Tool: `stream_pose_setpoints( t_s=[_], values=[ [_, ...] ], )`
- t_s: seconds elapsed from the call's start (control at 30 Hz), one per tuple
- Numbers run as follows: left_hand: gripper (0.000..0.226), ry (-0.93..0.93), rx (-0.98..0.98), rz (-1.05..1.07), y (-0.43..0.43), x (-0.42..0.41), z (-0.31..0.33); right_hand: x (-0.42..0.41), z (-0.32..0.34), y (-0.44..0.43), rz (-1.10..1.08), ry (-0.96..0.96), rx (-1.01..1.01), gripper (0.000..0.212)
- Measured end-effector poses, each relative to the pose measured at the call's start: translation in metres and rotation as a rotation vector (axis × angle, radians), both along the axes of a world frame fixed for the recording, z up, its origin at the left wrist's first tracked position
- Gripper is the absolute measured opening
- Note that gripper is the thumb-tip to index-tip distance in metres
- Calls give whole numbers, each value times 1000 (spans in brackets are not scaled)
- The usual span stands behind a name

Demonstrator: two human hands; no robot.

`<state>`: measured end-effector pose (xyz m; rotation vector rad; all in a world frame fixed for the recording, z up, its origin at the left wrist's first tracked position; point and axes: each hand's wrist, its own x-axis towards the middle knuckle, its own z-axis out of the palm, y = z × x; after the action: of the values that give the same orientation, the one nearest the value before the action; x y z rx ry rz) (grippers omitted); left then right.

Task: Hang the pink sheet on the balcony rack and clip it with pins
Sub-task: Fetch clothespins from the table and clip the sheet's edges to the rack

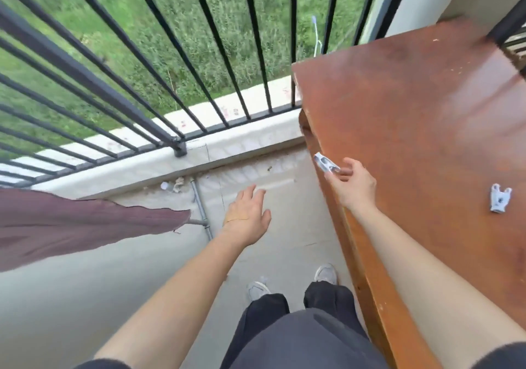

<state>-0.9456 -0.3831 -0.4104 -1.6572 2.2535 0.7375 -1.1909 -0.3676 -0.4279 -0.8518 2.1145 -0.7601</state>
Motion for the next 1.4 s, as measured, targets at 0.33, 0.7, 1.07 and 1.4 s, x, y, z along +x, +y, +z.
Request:
stream_pose_setpoints(
  t_s=[0.33,0.7,1.07,1.4],
  values=[
    [51,-370,16,145,20,247,-17,238,-31,-45,546,-32,-32,35],
    [69,-894,-283,-148,-60,295,-25,322,-93,-92,893,-73,45,28],
    [42,-933,-155,-180,-85,315,-11,351,-101,-127,1076,-68,76,30],
    [39,-1037,174,273,-154,313,-1,354,-106,-123,1090,-67,71,29]
  ],
)
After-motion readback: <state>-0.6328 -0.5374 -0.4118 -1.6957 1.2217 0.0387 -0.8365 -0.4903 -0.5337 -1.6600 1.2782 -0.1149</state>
